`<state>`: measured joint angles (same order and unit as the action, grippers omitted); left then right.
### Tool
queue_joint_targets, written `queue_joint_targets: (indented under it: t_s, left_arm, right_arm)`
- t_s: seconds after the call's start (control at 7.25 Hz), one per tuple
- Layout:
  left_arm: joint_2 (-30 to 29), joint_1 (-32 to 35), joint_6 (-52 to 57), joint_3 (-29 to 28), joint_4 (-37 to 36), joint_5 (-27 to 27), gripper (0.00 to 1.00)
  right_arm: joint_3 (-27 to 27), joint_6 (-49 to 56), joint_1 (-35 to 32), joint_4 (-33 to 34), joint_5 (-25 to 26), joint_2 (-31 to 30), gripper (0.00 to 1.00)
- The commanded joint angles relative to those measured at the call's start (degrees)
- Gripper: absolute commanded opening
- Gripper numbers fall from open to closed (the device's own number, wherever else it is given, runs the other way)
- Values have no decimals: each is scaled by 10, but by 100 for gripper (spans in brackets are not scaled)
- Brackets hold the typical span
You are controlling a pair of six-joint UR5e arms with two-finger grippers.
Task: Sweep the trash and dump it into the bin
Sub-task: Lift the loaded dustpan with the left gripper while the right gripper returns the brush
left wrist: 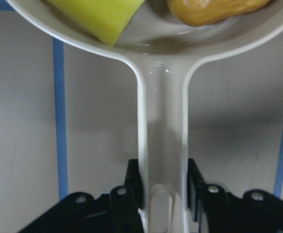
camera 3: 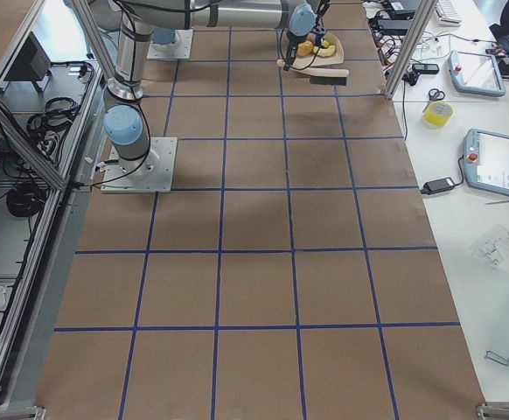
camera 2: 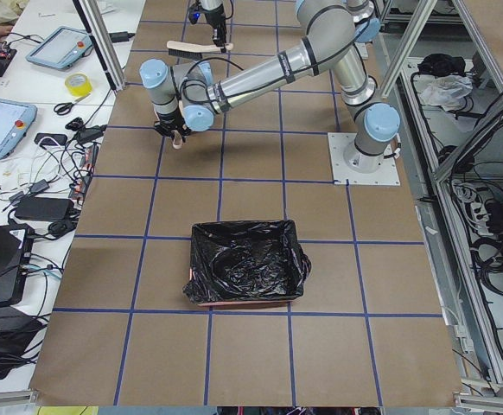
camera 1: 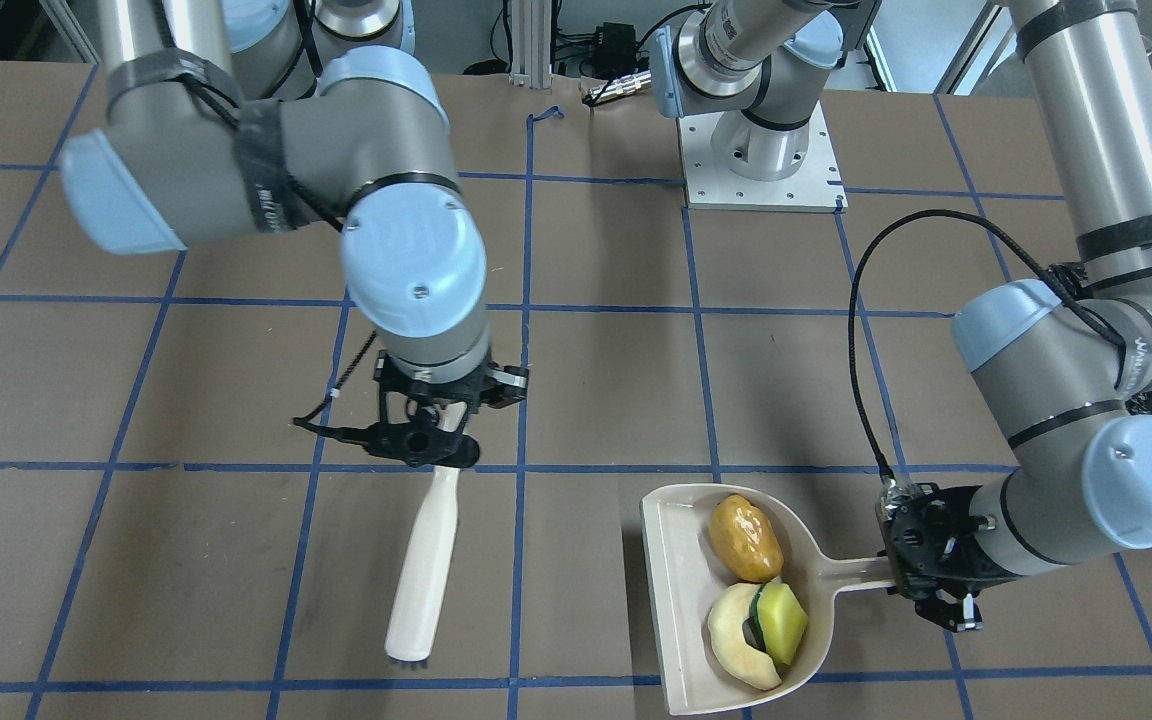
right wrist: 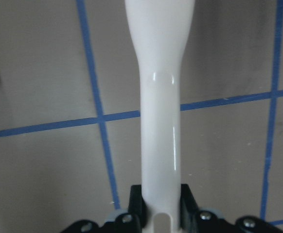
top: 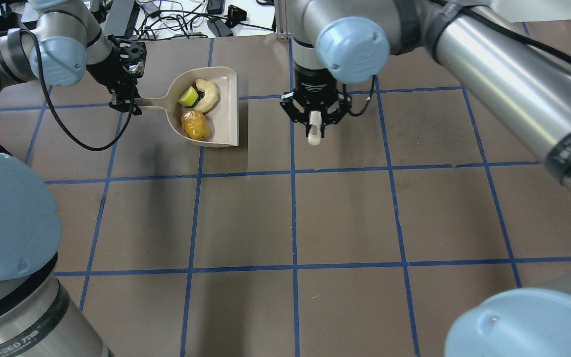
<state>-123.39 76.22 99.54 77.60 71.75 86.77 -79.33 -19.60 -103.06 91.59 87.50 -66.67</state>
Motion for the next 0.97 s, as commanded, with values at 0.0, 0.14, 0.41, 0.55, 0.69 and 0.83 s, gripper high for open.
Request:
queue_joint_targets:
  t_s: [0.0, 0.14, 0.41, 0.55, 0.69, 0.83]
  left_arm:
    - [26, -48, 61, -2, 24, -3, 10]
    - [39, -77, 127, -2, 43, -3, 9]
    - [71, -170, 318, -35, 110, 4, 7]
    - [72, -222, 393, -72, 170, 4, 6]
    - [59, -283, 476, -115, 214, 5, 6]
    - [49, -331, 539, -151, 235, 7, 6]
  right_arm:
    - [-101, 154, 118, 2, 26, -75, 4]
    - [-115, 199, 158, 2, 62, -84, 3]
    - [-118, 301, 257, 10, 86, -66, 0]
    - [-122, 368, 283, 45, 109, -47, 0]
    - [-140, 414, 322, 76, 107, -42, 0]
    - [-162, 444, 345, 119, 106, -38, 0]
